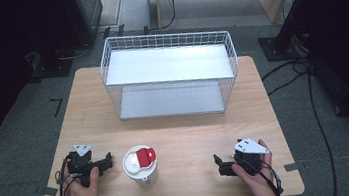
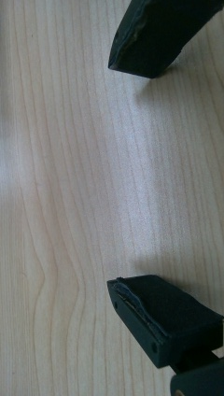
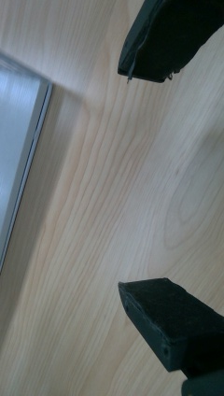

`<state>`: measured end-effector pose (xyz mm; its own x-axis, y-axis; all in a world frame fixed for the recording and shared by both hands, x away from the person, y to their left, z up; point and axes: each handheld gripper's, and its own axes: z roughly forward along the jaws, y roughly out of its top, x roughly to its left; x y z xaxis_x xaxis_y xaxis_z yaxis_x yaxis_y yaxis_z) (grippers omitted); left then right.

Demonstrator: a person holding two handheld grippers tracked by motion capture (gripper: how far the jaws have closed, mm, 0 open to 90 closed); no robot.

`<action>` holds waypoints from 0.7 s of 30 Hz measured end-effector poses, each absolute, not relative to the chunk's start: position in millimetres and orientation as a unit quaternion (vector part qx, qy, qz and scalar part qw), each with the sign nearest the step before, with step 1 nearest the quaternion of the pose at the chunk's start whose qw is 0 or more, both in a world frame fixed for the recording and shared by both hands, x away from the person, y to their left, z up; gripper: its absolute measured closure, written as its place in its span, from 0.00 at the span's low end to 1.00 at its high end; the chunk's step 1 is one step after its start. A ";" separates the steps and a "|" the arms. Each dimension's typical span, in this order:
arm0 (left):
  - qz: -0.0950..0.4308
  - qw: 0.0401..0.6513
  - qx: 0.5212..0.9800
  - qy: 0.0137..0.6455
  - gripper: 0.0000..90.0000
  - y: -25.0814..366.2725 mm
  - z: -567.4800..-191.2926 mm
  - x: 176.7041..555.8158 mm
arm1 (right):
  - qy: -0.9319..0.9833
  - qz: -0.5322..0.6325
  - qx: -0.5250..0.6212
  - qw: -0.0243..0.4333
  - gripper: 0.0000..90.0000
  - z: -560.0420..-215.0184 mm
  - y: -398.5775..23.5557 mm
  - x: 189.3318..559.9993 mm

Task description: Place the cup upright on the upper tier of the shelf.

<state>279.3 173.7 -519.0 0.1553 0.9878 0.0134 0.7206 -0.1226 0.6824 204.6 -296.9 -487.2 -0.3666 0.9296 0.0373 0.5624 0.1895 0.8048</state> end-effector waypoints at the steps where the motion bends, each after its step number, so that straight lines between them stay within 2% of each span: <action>1: 0.243 0.275 0.709 0.603 0.00 173.7 -519.0 279.2 | 0.735 0.386 0.505 0.236 0.00 -486.6 -292.1 204.9; 10: 0.243 0.275 0.708 0.603 0.00 173.6 -519.0 279.2 | 0.754 0.413 0.462 0.217 0.00 -481.3 -249.5 208.0; 21: 0.243 0.275 0.708 0.603 0.00 173.6 -519.0 279.2 | 0.765 0.429 0.438 0.199 0.00 -480.2 -219.9 207.7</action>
